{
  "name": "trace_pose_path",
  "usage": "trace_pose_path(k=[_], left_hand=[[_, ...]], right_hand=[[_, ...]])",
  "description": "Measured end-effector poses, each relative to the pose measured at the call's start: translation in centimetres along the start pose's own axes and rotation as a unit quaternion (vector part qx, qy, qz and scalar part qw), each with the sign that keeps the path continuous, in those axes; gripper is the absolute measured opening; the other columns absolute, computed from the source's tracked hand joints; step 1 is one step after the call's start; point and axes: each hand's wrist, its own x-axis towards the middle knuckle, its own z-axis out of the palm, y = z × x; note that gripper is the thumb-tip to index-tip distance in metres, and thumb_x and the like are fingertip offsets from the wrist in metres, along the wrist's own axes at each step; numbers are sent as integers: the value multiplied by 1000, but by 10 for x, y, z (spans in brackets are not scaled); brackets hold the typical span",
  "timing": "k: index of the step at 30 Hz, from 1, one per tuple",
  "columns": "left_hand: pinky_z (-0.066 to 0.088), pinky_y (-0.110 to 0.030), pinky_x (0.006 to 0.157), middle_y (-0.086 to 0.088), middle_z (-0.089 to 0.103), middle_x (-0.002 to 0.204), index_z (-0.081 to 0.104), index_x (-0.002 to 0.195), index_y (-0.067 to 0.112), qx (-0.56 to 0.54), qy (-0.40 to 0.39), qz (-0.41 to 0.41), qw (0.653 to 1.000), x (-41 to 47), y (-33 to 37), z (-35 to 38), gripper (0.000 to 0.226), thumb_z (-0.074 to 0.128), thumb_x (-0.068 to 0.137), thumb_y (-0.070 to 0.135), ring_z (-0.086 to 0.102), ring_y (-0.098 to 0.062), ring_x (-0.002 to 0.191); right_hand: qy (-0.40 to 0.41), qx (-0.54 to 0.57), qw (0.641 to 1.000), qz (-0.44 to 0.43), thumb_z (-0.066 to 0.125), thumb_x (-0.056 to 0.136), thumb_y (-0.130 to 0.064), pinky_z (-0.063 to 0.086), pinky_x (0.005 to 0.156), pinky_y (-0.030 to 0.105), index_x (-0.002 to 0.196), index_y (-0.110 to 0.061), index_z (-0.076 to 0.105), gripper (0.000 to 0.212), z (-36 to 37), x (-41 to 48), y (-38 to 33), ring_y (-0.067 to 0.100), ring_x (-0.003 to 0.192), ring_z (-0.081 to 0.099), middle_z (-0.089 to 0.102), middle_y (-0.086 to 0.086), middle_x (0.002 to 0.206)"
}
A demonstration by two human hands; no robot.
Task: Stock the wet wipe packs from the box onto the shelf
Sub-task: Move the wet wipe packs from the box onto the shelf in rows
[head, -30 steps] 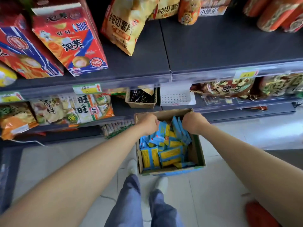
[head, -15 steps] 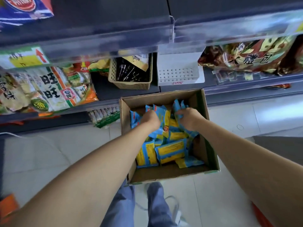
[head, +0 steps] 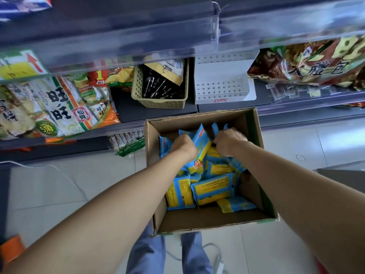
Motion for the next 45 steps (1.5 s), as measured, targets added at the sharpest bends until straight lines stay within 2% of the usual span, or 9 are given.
trace_pose_path(k=[7,14,18,22,28,31,35,39,45], left_hand=[[45,-32,76,-12,57,124,54,114,4,71,48,60,994,-46,2,-57,26,52,88,3,58,-30,112],[51,-35,87,-16,61,121,58,110,-1,116,69,97,986,-126,3,-139,26,57,85,4,61,-30,110],[43,-31,69,-17,63,119,58,102,4,125,101,131,978,-179,0,-193,19,62,83,6,63,-29,103],[47,-33,80,-15,60,125,56,118,0,110,158,145,970,-240,0,-250,42,70,81,11,60,-28,107],[40,-28,65,-15,62,117,56,115,2,70,236,169,954,-333,-24,-327,36,68,83,8,58,-28,92],[36,-24,53,-11,62,102,57,111,5,65,285,170,941,-374,-49,-359,34,71,80,8,55,-22,80],[38,-24,57,-4,54,89,58,102,10,24,347,165,923,-408,-86,-401,30,74,76,7,59,-26,75],[45,-28,68,-8,58,88,54,92,14,-57,390,177,902,-417,-117,-442,28,74,75,5,56,-23,70],[42,-29,70,-8,56,92,55,98,12,-129,446,176,868,-413,-164,-508,28,73,77,5,55,-21,70]], right_hand=[[64,34,997,-30,44,87,3,49,95,34,119,-19,64,44,-44,-48,3,32,116,56,56,11,130],[60,-50,993,-93,56,91,-38,45,94,34,126,-11,56,44,-128,-130,-8,29,121,50,53,8,132],[121,-80,981,-128,54,91,-36,44,96,34,123,-7,60,43,-190,-199,-23,31,121,49,52,12,133],[182,-58,967,-168,57,90,-33,46,98,37,122,-7,61,42,-251,-268,-53,29,118,53,56,10,129],[194,55,934,-296,57,86,-13,44,49,18,101,-14,64,17,-318,-367,-99,17,62,69,69,-5,66],[197,88,914,-344,41,84,1,35,34,10,93,-25,67,37,-340,-408,-117,6,47,63,65,-8,53],[190,125,895,-385,36,84,3,41,45,18,85,-19,70,40,-360,-435,-144,8,45,49,55,0,60],[251,102,871,-410,66,83,-27,43,55,19,81,-20,71,9,-374,-441,-178,2,53,50,55,-9,58],[329,110,827,-442,69,77,-8,34,56,25,82,-26,66,18,-406,-437,-246,17,58,39,42,-2,61]])
